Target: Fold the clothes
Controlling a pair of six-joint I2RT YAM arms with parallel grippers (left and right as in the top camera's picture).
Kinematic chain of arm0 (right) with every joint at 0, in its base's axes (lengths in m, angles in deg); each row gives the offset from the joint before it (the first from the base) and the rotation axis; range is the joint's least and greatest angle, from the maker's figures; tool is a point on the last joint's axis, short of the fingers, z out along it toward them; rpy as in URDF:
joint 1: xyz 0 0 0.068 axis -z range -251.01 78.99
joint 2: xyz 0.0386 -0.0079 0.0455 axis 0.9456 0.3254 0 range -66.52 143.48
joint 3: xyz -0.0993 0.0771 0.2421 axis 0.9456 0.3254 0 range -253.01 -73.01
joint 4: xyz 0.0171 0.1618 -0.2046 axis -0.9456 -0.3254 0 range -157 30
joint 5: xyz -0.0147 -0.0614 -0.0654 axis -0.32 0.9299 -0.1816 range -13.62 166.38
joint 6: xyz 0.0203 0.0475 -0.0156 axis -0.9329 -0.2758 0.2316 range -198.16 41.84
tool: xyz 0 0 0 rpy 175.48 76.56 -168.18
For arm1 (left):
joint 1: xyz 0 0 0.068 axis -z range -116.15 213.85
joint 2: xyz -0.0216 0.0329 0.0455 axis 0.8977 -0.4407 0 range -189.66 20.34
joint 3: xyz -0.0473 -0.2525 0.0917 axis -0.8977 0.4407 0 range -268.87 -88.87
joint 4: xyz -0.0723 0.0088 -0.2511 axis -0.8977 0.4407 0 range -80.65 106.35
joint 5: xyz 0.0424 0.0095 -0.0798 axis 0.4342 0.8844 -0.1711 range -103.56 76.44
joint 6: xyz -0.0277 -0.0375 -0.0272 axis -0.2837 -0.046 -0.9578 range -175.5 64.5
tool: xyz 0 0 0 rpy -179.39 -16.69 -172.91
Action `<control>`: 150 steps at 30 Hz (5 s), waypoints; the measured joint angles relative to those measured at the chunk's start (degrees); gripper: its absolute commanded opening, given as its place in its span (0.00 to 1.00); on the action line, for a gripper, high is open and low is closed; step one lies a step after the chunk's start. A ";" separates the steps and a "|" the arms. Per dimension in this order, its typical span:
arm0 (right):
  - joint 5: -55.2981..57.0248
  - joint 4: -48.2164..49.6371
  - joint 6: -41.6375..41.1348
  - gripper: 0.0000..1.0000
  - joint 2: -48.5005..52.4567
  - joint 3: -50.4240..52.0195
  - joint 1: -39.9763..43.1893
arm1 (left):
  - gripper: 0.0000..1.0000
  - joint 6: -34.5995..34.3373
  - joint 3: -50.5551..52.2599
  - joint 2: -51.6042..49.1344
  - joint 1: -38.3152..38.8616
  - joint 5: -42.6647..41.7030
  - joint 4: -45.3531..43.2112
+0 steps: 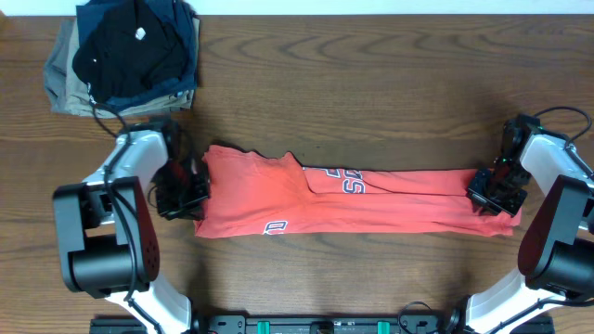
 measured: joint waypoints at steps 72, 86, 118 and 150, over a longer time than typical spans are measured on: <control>-13.20 -0.96 8.11 0.29 -0.02 -3.21 -1.27 | 0.06 -4.63 -0.02 -1.60 0.70 -6.99 -6.73; 0.85 -1.51 2.69 0.25 -0.02 -2.45 -2.84 | 0.06 -4.42 -0.02 -1.60 -2.80 -5.88 -5.77; -16.55 0.70 10.91 0.24 -1.97 4.26 -14.08 | 0.06 -4.24 -0.94 -2.01 -6.86 -1.14 -3.08; -13.27 -4.11 11.87 0.99 -5.70 -7.93 1.92 | 0.98 -3.34 -2.34 22.12 -6.95 -7.43 8.28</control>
